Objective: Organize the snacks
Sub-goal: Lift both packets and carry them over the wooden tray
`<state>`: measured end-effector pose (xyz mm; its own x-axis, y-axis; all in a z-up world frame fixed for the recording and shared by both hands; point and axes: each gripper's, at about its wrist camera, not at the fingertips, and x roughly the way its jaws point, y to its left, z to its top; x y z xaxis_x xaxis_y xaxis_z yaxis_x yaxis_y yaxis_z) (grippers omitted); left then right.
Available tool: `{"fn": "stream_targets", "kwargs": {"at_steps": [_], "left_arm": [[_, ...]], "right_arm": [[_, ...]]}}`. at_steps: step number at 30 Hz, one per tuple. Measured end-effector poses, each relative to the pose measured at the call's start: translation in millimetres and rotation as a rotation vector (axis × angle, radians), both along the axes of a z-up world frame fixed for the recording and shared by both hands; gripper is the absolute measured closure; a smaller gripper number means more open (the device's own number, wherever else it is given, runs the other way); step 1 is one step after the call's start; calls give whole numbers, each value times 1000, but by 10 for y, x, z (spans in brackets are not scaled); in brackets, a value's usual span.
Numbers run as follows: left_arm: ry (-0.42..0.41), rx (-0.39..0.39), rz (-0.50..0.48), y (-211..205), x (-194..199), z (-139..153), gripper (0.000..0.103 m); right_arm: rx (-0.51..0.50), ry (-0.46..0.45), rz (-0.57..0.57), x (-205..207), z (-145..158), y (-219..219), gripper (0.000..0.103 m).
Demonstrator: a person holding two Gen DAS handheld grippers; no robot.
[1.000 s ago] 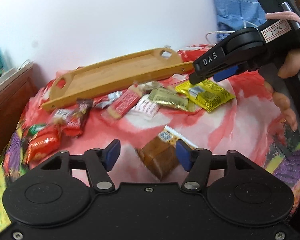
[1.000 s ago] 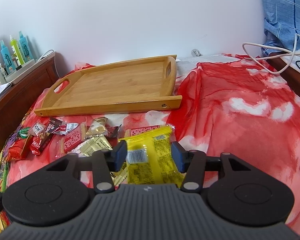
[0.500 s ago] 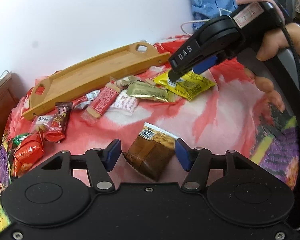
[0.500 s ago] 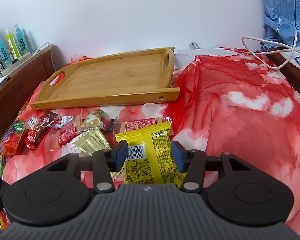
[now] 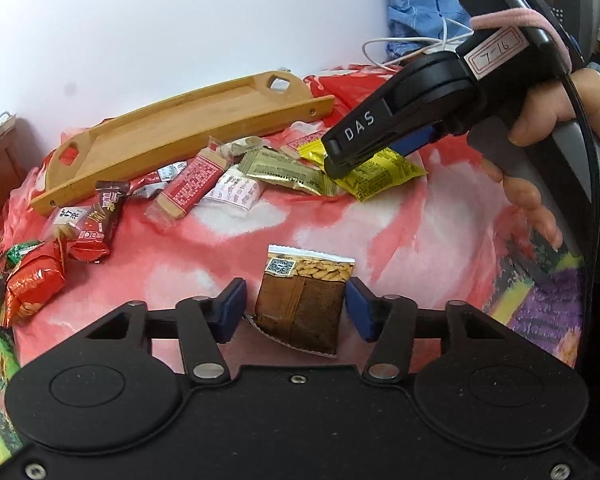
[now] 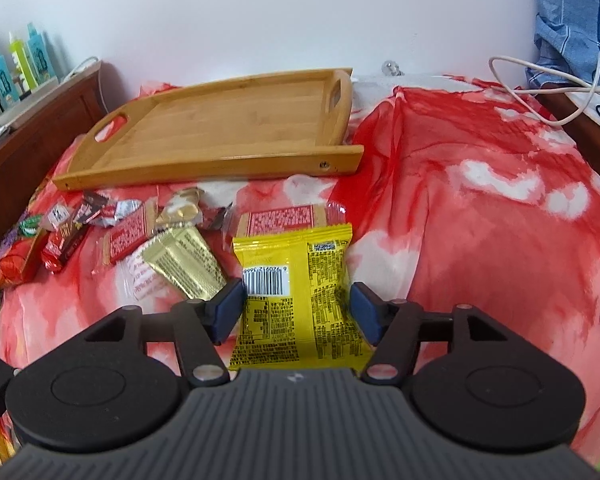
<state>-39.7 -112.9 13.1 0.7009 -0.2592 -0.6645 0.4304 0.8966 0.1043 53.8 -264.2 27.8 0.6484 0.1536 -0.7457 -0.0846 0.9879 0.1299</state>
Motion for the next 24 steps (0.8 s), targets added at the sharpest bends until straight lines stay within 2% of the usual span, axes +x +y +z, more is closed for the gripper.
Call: {"fn": "stream_targets", "kwargs": {"at_steps": [1,2,4,10,15,18,24], "left_arm": [[-2,0,-2,-9,-9,10,58],[-3,-1,-3,-15,-18,23,64],[6,-10,11,-13,-25,50,64],[-7,-45,77,78,-17,173,64],[-31,-71,139,181,40,346,64],[-44,-81,174,247,147,451,64],[-67,-102,238,373,498,635,64]], "right_arm": [[-7,-4,6,-6,2,14,34],[-12,-9,12,-17,7,26,42],[-12,-18,20,-41,23,38,45],[11,-77,6,-127,112,20,45],[91,-111,-25,-165,210,-98,45],[143,-133,-35,-146,264,-171,45],[174,-143,-43,36,356,-195,45]]}}
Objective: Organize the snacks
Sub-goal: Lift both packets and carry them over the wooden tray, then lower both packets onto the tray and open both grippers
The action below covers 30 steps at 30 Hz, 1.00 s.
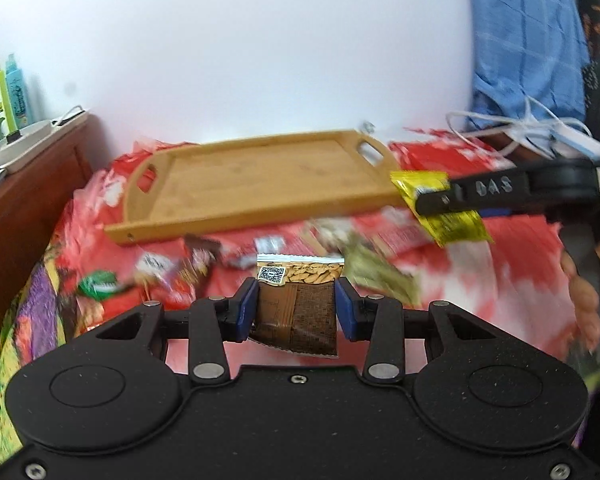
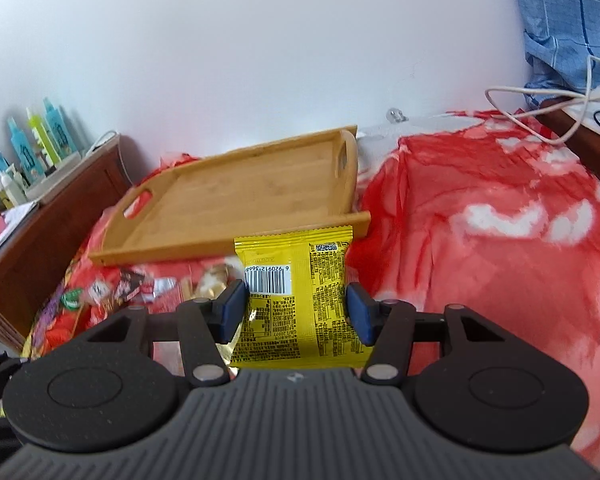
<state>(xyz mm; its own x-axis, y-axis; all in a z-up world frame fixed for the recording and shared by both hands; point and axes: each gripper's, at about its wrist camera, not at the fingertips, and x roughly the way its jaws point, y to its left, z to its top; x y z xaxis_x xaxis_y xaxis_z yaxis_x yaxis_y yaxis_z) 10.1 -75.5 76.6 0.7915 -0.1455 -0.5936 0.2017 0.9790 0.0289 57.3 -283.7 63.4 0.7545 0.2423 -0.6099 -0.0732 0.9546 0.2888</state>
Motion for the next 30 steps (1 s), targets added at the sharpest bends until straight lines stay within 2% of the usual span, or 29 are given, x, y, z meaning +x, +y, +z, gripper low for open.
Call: {"fn": "stream_targets", "kwargs": {"at_steps": [8,14,21,30], "left_arm": [[-9,-64,83,197,668,202,64],[11,-90,127,278,1239,229,64],[45,-95,163,281,1812,47,64],[90,-108,208,203,2222,-281,64]], "right_arm": [[17,-1,13,468,58,45,45],[21,-2,38,853,28,132,45],[66,39,39,1284,-162,183,45],[71,65,31,1438,-341,147,45]]}}
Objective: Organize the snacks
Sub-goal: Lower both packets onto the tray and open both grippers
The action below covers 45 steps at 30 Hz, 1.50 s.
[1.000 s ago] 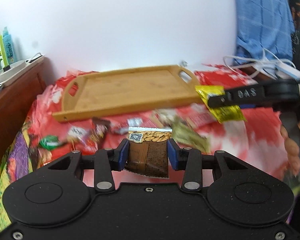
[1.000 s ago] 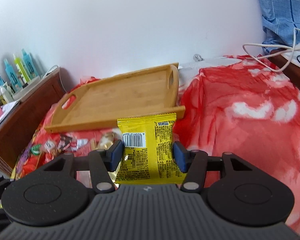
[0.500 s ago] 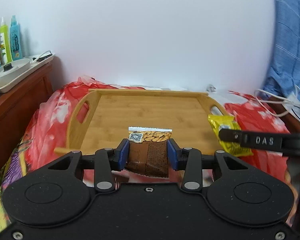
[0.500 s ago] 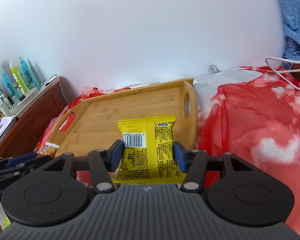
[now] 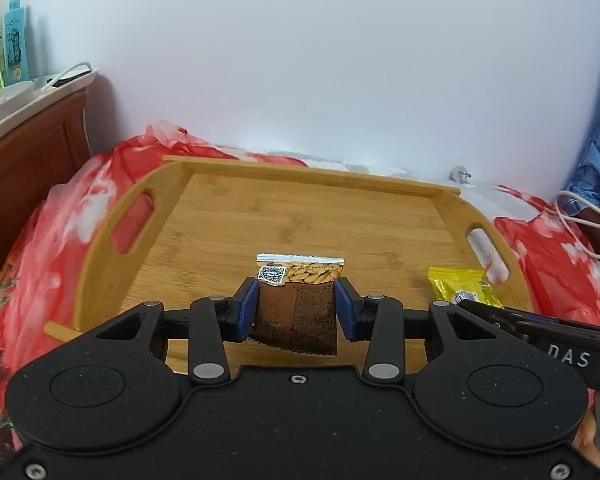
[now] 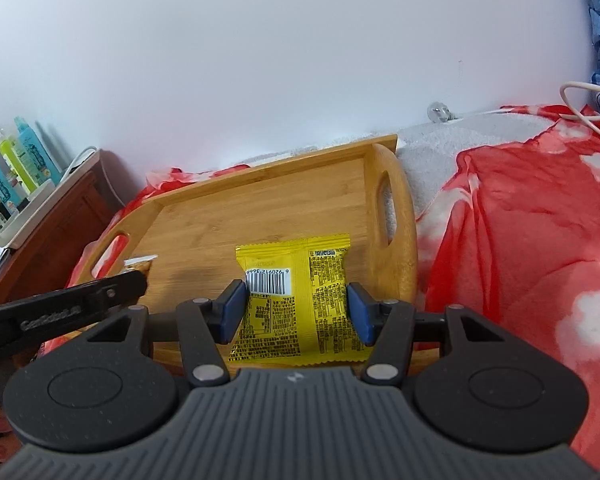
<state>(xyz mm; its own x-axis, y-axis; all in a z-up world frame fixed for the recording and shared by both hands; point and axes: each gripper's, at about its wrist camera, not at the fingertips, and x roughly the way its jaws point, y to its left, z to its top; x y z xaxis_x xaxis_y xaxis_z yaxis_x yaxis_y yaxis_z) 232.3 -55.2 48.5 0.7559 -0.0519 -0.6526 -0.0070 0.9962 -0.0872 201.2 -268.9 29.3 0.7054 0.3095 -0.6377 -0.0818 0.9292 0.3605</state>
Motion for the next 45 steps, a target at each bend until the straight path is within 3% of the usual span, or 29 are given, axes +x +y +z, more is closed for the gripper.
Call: {"fn": "stream_targets", "kwargs": {"at_steps": [19,25,30,40,45], "left_arm": [[7,82,17,-174,107,-262,63],[-5,81,18,-186,72,-225,44],[-20,86,14,-178,-27,-118,23],[-18,84,10,-17,-386,127,12],[-21,65,-9,106,-612,232,9]], "right_arm": [[-5,-10,16,36,-66,36,44],[13,-28,11,9,-38,20,29],[2,-64,14,-67,65,54,25],[-86,-143,24,-375,281,129,16],[-74,-146,-7,-553,348,45,15]]}}
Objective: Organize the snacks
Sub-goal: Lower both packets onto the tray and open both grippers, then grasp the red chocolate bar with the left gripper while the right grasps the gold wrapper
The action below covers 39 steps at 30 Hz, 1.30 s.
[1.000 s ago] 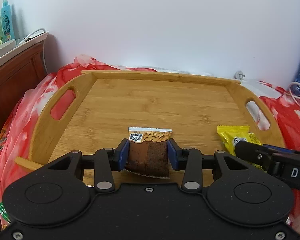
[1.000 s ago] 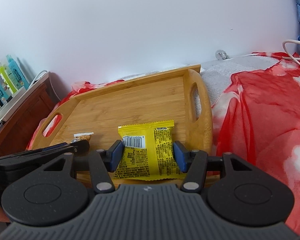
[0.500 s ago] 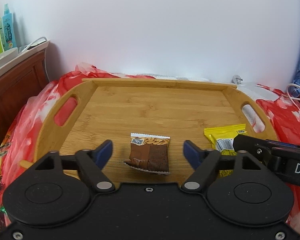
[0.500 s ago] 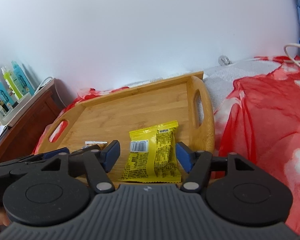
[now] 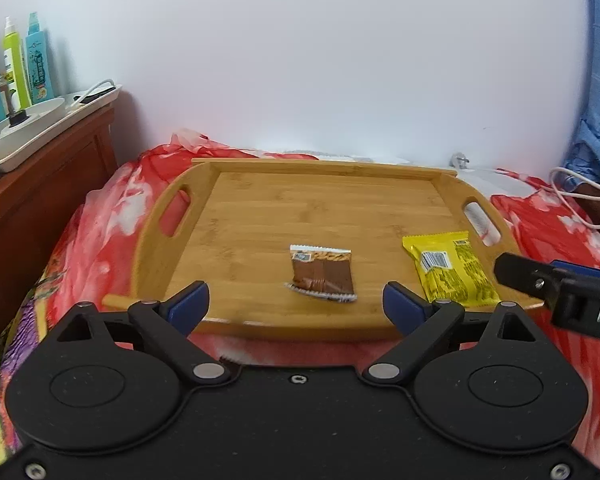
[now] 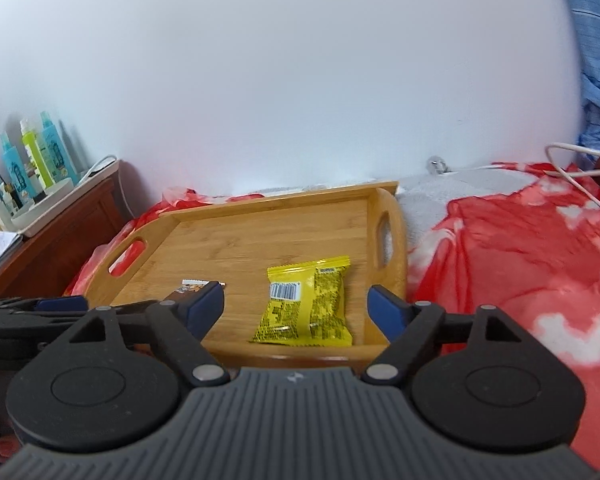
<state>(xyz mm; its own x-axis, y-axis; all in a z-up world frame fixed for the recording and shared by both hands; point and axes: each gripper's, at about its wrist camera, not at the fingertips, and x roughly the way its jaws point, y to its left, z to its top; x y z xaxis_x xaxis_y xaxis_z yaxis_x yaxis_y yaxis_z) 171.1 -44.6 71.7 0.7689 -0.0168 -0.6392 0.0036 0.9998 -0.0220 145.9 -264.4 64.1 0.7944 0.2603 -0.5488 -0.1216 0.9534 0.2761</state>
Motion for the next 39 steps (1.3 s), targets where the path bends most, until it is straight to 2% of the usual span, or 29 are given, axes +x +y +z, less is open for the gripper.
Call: {"fn": "stream_targets", "kwargs": {"at_steps": [3,9,13,17,24,25,27,29,32,39], "left_arm": [[-4,-17,-11,83,-140,53,6],[-26,-22,-45,239,-444,127,4],[-32,-13,-75,349,-652,118,4],[-39,-25,-84,466,-846,49,5],[-59,18,-104,565,-1102,-146,20],[-67,21,-103,570,-1117,-175,22],[-89,25,-107,578,-1140,-238,36],[-109,33,-117,578,-1142,-295,41],[-113,64,-151,550,-1082,-378,48],[-42,13,-158,559,-869,-498,54]], "right_arm": [[12,-3,-26,-105,45,-59,15],[-41,-60,-44,-377,158,-96,11],[-12,-36,-58,-579,96,-105,8],[-98,-5,-55,-725,4,40,8],[-135,15,-11,-943,-111,201,11],[-143,13,5,-984,-123,235,15],[-154,10,38,-1054,-144,301,23],[-173,14,70,-1083,-165,374,33],[-208,32,107,-1097,-225,477,39],[-238,71,126,-1020,-356,584,40]]}}
